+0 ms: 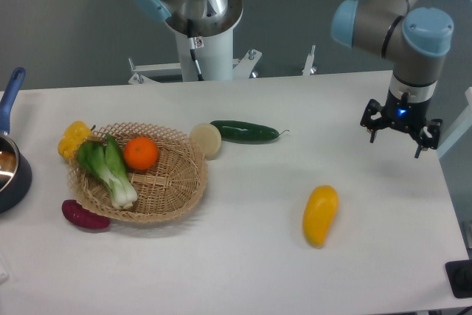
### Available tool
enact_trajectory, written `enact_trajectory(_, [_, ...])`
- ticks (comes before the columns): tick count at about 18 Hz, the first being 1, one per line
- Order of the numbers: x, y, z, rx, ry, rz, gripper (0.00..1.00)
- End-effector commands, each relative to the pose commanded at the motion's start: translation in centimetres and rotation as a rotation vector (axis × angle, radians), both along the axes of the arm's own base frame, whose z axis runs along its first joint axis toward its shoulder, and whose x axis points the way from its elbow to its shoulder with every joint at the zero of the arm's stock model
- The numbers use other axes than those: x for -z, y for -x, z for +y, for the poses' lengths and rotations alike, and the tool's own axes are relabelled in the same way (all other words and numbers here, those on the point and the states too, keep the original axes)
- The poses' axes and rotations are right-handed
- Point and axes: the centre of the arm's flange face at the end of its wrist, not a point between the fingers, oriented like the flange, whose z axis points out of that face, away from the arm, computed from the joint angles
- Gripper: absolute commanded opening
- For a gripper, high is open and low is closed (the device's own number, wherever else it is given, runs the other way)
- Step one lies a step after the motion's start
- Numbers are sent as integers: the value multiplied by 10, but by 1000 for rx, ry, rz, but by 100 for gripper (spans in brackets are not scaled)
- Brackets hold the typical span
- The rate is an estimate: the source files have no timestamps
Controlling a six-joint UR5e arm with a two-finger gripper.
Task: Pick up the mango from the table
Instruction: 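Move the open gripper toward the yellow mango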
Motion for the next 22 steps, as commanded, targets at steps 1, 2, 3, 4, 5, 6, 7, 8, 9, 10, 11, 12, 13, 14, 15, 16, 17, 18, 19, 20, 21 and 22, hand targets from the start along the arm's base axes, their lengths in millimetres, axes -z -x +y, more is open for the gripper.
enact_trajectory(1, [1,0,0,-3,0,-2,100])
enact_trajectory(2, [0,0,0,-3,-2,-1,100])
enact_trajectory(3, [0,1,0,-4,-2,-1,100])
enact_trajectory(4, [0,1,0,-4,-2,-1,100])
enact_trajectory(5, [0,0,0,-6,-3,-1,100])
enact_trajectory(6, [0,0,0,-6,-3,-1,100])
enact_trajectory(7, [1,-1,2,-3,-2,-3,100])
enact_trajectory(8, [1,-1,2,-4,-1,-3,100])
enact_trajectory(9, [1,-1,3,-4,-1,-3,100])
enact_trajectory(10, [1,-2,4,-13,-3,-5,100])
enact_trajectory(11, [1,-2,5,-38,-8,-9,100])
enact_trajectory(12, [3,-4,7,-85,-20,-21,100])
enact_trajectory(13, [7,-6,11,-114,-23,-33,100])
enact_trajectory(14, [9,-10,19,-127,-27,-36,100])
enact_trajectory(15, [9,-14,29,-131,-34,-30,100])
enact_trajectory(16, [11,-15,38,-131,-38,-18,100])
enact_trajectory(17, [16,-17,46,-132,-44,-9,100])
enact_trajectory(18, [19,-20,55,-133,-53,3,100])
enact_trajectory(19, [26,-24,64,-134,-56,0,100])
enact_trajectory(20, [31,-26,70,-143,-56,-9,100])
enact_trajectory(21, [36,-29,77,-152,-55,-19,100])
enact_trajectory(22, [40,-32,85,-159,-57,-27,100])
